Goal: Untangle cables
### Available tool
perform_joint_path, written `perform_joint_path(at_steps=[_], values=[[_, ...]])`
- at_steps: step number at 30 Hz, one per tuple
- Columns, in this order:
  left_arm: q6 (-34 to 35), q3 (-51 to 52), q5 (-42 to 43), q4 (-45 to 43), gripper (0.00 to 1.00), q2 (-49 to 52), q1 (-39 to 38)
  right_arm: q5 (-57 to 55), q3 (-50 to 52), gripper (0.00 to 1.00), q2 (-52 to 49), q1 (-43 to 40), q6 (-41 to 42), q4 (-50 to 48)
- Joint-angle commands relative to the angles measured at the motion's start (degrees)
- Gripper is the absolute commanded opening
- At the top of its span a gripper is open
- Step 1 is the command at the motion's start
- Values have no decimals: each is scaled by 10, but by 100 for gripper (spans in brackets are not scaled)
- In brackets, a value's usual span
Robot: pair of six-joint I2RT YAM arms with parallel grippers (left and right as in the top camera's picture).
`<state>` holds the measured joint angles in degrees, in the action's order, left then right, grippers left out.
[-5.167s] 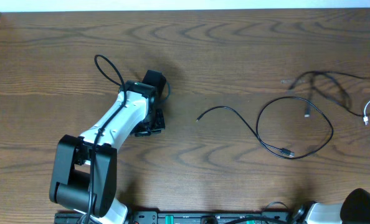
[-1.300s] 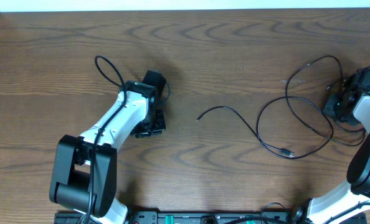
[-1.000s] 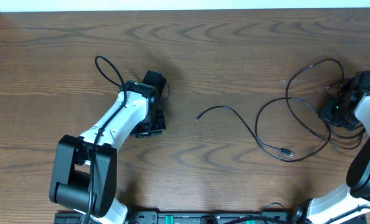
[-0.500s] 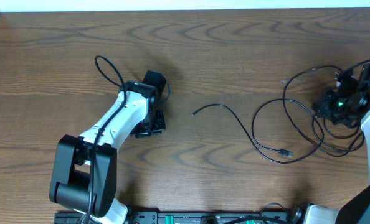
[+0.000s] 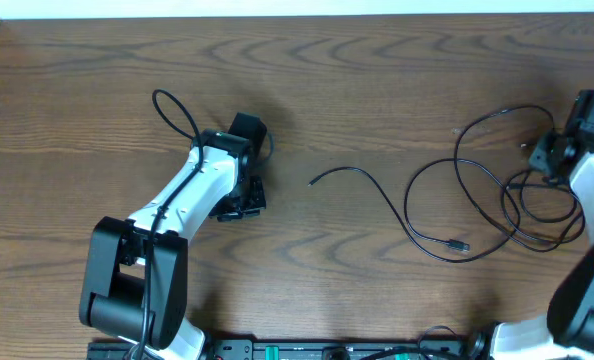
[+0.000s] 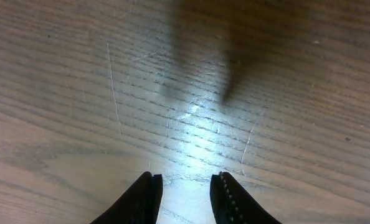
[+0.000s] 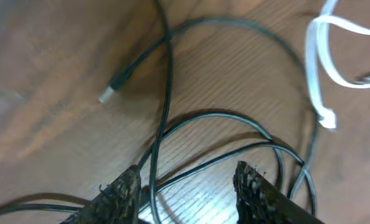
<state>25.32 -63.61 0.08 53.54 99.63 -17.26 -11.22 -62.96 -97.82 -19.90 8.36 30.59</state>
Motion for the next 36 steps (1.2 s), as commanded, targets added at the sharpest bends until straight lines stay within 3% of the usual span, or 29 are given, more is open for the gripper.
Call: perform_joint_path(at_steps=[1, 6, 18, 36], values=[[2, -4, -1, 2, 32, -6, 2, 11, -5, 49, -45, -20, -60, 0], [2, -4, -1, 2, 32, -6, 2, 11, -5, 54, -78, -58, 21, 15], [2, -4, -1, 2, 31, -6, 2, 26, 1, 47, -83, -104, 284, 26], [2, -4, 0, 2, 32, -6, 2, 10, 3, 44, -83, -104, 355, 3]])
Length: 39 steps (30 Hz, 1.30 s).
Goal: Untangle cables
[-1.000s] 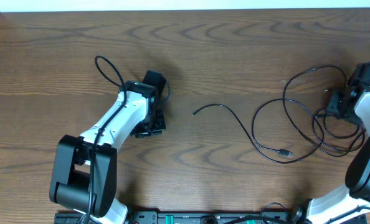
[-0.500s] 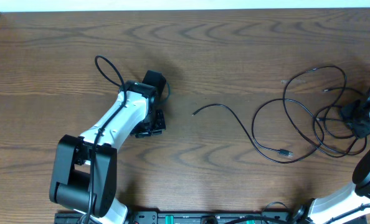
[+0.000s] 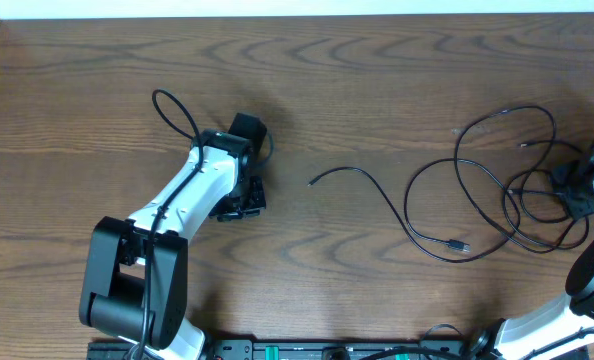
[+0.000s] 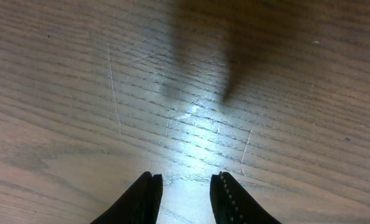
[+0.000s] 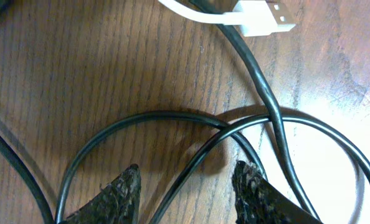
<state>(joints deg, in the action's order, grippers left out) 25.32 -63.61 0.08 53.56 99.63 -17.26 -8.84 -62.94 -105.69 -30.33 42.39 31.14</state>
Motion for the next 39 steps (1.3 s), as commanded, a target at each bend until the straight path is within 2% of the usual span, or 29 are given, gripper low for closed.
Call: perform_joint_path(at_steps=[1, 12, 14, 15, 17, 20, 26, 31, 35, 39], values=[[3, -3, 0, 2, 31, -6, 2, -16, 5, 43, -4, 0, 19, -4], [2, -4, -1, 2, 32, -6, 2, -15, 47, 41, -4, 0, 37, -39], [2, -4, -1, 2, 32, -6, 2, -15, 47, 32, -4, 0, 39, -42], [2, -4, -1, 2, 32, -6, 2, -15, 47, 15, -4, 0, 38, -45], [2, -4, -1, 2, 32, -6, 2, -15, 47, 1, -4, 0, 38, -47], [2, -4, -1, 2, 32, -6, 2, -15, 42, 1, -3, -1, 38, -52], [2, -4, -1, 0, 32, -6, 2, 1, -2, 1, 36, -11, -18, -45], [3, -4, -1, -9, 31, -6, 2, 11, -83, 1, 126, -95, -28, -39], [3, -4, 0, -12, 31, -6, 2, 11, -97, 1, 136, -157, -28, -33], [3, -4, 0, -11, 32, -6, 2, 10, -93, 1, 127, -182, -28, -28]])
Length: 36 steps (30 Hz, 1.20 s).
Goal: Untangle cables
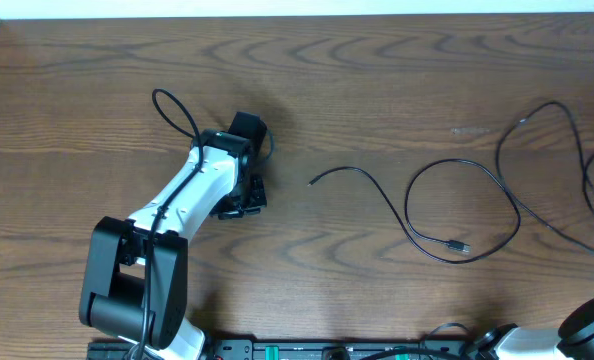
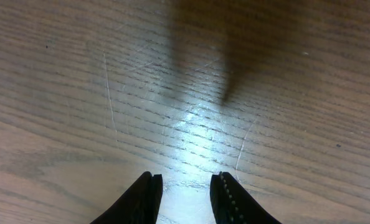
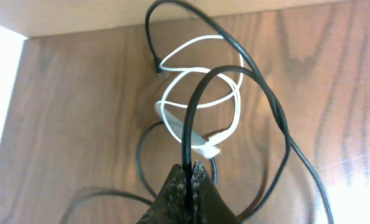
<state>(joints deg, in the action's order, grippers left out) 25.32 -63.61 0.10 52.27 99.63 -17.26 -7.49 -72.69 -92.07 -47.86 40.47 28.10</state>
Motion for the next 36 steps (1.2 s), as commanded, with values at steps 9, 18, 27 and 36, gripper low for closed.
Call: perform_joint_path(at_steps=[9, 18, 27, 36], values=[[3, -4, 0, 1, 32, -6, 2, 233, 4, 62, -36, 21, -163, -20], [3, -4, 0, 2, 32, -6, 2, 296, 5, 72, -37, 203, -361, 157], [2, -4, 3, 2, 32, -6, 2, 150, 8, 76, -37, 338, -302, 356], [2, -4, 3, 2, 33, -6, 2, 164, 17, 77, -37, 459, -285, 438]])
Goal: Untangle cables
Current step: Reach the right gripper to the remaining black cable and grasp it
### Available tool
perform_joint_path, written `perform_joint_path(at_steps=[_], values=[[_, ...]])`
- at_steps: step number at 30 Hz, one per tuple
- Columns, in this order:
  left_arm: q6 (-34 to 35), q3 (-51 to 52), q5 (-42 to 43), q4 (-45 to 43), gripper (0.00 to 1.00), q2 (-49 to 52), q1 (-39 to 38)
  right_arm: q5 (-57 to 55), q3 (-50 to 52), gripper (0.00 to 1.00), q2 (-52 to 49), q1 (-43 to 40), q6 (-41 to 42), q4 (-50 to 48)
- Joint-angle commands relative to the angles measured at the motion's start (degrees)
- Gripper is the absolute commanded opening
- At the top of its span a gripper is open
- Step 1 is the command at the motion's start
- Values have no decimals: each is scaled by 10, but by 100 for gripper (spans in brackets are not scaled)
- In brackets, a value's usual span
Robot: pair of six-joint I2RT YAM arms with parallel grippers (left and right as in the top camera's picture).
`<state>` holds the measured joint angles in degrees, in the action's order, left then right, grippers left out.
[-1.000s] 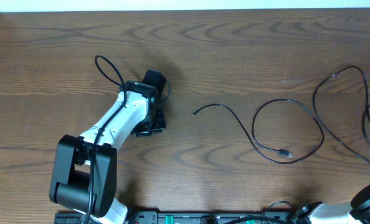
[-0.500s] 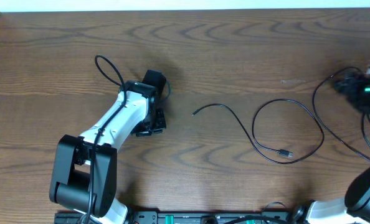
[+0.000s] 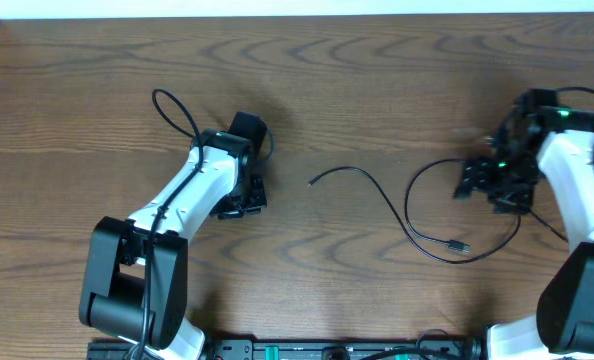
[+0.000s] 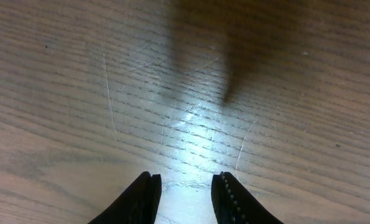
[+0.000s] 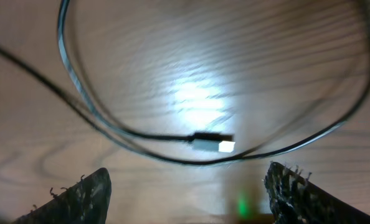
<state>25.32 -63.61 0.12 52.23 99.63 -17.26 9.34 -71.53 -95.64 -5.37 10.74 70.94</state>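
A long black cable (image 3: 392, 215) lies mid-table, from a free tip on the left round a loop to a small plug (image 3: 459, 245). My right gripper (image 3: 491, 184) hovers over that loop's right side. In the right wrist view the right gripper (image 5: 186, 190) is wide open and holds nothing. The cable (image 5: 91, 112) and its plug (image 5: 213, 142) lie just ahead of the fingers. My left gripper (image 3: 245, 199) rests on the left. In its wrist view the left gripper (image 4: 185, 190) stands open over bare wood. No other cables show.
The wooden table (image 3: 357, 90) runs to a pale far edge (image 3: 297, 8). A thin black wire loop (image 3: 175, 112) sticks out by the left arm. The right arm (image 3: 575, 200) covers part of the table's right side.
My right gripper was shut on a raised black cable above a white one, outside the overhead view. Now it is open, low over the mid-table cable's loop. The left gripper is unchanged.
My right gripper was first open over a tangle of black cables at the table's right, then low over their crossing loops beside a white plug. Then it was shut on a black cable and the tangle had left the overhead view. Now it is open by the lone cable.
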Motion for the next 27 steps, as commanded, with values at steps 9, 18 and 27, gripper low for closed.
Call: perform_joint_path(at_steps=[9, 18, 27], values=[[2, -4, 3, 0, 33, -6, 2, -17, 88, 80, -2, 182, -15, -100], [2, -4, 3, 2, 33, -6, 2, -64, 195, 77, -2, 266, -47, -311], [2, -3, 3, 2, 33, -6, 2, -65, 245, 36, -2, 284, -46, -361]])
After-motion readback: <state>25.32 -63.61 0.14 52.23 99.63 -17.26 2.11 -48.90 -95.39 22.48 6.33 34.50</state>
